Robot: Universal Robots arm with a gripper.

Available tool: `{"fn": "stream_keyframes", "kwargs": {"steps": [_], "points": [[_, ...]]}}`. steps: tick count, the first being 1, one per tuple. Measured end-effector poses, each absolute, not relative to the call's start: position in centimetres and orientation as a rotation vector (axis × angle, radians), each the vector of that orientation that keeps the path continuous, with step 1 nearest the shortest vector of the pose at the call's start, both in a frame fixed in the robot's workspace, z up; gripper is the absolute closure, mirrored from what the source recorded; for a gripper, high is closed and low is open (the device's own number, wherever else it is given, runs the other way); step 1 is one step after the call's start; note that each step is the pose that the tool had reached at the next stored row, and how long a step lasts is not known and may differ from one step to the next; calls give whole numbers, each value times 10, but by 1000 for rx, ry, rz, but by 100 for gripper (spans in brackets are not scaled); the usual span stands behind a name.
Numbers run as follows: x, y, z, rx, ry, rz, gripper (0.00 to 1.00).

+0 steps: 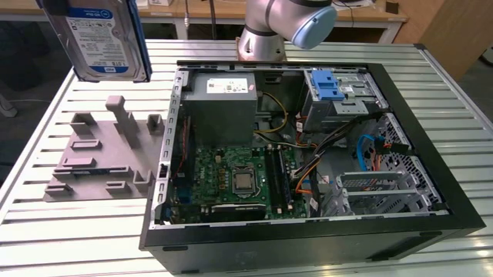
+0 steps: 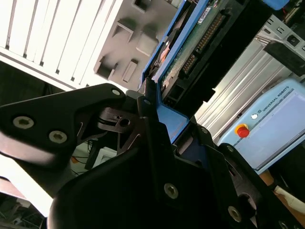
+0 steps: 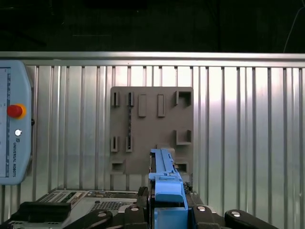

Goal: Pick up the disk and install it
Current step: 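Pick up the disk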

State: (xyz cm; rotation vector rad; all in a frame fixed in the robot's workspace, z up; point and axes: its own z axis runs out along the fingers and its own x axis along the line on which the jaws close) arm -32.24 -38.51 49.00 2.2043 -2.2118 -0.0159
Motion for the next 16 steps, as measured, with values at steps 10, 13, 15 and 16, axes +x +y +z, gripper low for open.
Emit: {"fn": "stream_keyframes", "kwargs": {"steps": [10, 13, 15, 16], "points": [[-306, -397, 490, 2200, -2207, -20, 64], [-301, -400, 490, 2198, -2206, -21, 64], [-297, -402, 490, 2197, -2205, -22, 64], [-295, -403, 490, 2197, -2205, -22, 64]]}}
